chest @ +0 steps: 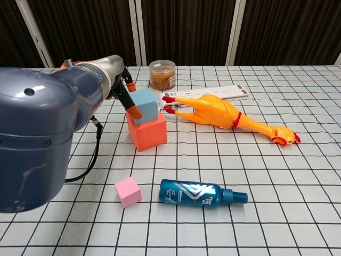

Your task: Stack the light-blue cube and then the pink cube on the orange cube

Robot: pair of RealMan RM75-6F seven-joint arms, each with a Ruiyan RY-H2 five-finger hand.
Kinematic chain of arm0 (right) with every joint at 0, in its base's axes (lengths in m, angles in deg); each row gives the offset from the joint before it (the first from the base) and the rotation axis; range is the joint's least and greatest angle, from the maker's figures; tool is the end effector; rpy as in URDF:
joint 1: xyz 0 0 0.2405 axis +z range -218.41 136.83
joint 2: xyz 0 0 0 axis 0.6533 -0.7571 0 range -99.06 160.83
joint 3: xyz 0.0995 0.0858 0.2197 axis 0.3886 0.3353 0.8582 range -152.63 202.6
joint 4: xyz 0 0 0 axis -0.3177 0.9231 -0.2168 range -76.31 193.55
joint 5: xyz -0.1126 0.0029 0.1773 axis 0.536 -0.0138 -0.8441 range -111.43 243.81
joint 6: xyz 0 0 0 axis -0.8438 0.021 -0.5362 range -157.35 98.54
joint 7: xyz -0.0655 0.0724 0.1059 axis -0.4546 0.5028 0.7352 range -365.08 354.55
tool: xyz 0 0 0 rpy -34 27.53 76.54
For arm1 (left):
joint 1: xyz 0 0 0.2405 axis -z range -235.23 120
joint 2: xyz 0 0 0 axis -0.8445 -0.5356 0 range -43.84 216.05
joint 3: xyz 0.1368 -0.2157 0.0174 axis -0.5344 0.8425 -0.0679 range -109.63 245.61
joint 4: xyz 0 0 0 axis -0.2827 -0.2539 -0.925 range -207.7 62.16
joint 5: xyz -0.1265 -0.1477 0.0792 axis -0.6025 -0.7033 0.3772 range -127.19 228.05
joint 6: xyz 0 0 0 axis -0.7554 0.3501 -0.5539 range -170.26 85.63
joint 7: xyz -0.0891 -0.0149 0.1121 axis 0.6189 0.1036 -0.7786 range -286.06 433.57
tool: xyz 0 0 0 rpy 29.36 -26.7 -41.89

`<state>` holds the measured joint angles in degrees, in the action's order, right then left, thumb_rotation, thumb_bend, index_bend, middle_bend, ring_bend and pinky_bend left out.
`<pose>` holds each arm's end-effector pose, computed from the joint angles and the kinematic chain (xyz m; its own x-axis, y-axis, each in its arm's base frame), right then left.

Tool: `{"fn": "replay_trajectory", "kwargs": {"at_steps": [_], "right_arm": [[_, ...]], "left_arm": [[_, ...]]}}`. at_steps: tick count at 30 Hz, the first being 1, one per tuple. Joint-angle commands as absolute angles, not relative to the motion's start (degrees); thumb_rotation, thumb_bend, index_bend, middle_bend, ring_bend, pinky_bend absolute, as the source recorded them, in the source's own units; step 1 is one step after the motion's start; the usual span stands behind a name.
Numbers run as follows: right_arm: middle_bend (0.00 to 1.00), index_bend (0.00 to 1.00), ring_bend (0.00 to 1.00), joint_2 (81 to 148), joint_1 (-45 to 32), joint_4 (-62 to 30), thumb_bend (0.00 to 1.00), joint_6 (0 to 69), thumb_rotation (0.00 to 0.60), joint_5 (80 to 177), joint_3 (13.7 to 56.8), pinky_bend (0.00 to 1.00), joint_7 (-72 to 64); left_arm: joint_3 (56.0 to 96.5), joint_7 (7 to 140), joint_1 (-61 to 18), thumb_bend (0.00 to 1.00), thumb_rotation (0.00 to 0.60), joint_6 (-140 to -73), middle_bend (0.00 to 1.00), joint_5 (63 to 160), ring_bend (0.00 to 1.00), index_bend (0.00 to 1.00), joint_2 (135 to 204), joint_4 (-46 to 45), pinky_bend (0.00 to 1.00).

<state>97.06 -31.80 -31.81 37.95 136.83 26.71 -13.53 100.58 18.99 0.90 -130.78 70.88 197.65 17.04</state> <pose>-0.3530 -0.1909 0.1212 0.4307 -0.3161 0.8453 -0.8580 0.1472 0.4922 -0.0268 0.3449 -0.0454 0.2492 0.2427 0.9375 0.9419 0.1645 -0.2930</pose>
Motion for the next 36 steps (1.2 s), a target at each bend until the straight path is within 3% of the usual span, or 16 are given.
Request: {"fn": "replay_trajectory", "kwargs": {"at_steps": [1, 36], "right_arm": [[0.08, 0.10, 0.16, 97.05, -31.80, -31.85, 0.10, 37.91, 0.600, 136.71, 26.72, 0.22, -13.63], [0.08, 0.10, 0.16, 96.67, -31.77, -32.20, 0.10, 37.54, 0.600, 136.58, 26.54, 0.22, -13.68]], "left_arm": [[100.55, 18.92, 0.80, 0.22, 0.600, -130.60, 0.96, 70.91, 0.89, 0.52, 197.50, 17.22, 1.00], [100.33, 18.34, 0.18, 0.12, 0.600, -130.50, 0.97, 71.31, 0.89, 0.51, 196.22, 18.66, 1.00]]}}
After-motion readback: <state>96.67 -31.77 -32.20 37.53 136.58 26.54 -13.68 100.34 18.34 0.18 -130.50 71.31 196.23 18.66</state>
